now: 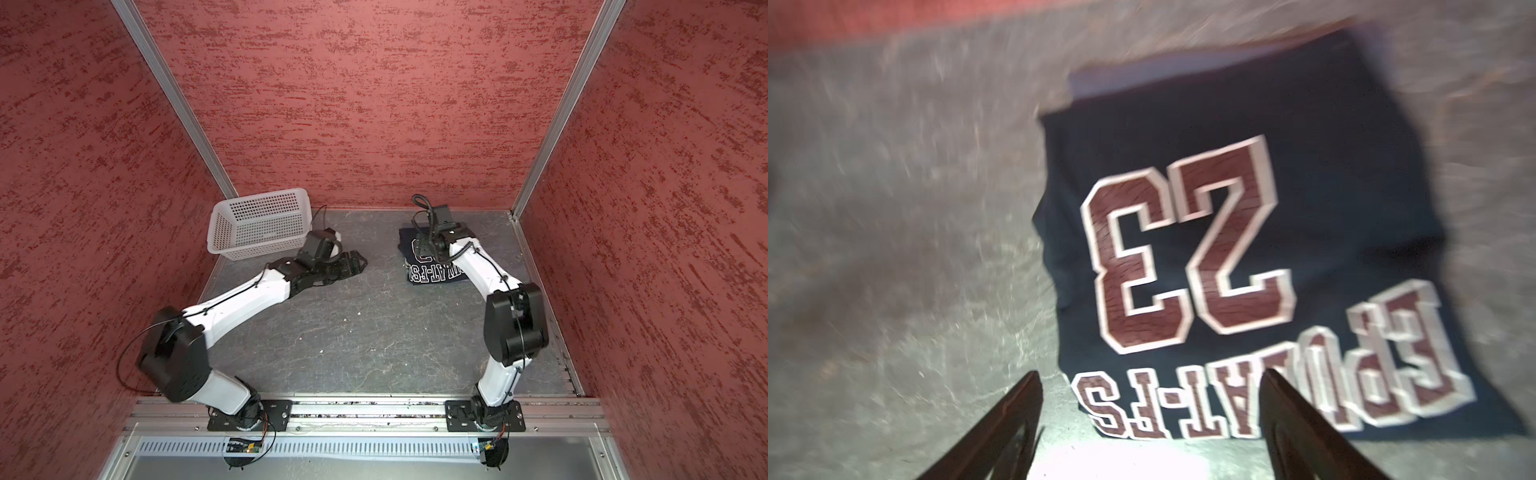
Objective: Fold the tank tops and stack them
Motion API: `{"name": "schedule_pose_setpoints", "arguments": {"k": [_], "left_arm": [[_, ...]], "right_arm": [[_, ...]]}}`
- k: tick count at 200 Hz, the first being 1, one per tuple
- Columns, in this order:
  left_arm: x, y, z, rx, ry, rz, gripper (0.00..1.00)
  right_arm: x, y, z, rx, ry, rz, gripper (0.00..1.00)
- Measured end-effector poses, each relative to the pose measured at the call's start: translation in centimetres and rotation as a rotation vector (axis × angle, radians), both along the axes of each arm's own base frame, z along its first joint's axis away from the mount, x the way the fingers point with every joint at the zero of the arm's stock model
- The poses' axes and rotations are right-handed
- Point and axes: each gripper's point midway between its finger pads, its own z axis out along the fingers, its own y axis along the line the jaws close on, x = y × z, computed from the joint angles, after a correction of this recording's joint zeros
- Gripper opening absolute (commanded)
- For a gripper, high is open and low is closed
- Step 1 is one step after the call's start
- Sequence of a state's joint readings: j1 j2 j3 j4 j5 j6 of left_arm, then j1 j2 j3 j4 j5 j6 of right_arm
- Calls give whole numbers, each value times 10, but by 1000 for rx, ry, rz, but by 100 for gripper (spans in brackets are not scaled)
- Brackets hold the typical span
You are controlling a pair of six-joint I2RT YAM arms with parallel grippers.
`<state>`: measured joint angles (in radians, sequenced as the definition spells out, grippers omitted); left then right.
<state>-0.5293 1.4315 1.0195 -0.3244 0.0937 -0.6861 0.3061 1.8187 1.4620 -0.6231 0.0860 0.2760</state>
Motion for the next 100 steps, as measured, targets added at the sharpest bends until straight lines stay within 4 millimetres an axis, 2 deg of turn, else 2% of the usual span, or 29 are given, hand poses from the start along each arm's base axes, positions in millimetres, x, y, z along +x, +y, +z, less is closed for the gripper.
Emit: {"name": "schedule_pose_setpoints", "arguments": {"k": [18,36,61,100], "left_arm": [[-18,39,-8,9,-20,66,91],[-33,66,-11,5,-46,116,93],[-47,88,-6,-6,-93,157,93],[-61,115,-10,-17,-120,221,93]], "right_arm": [[4,15,-29,-72,48,36,87],[9,26,-51,-132,82,67,88],[22,36,-71,-210,103,84,91],[42,30,-99,-339,123,53,92]]}}
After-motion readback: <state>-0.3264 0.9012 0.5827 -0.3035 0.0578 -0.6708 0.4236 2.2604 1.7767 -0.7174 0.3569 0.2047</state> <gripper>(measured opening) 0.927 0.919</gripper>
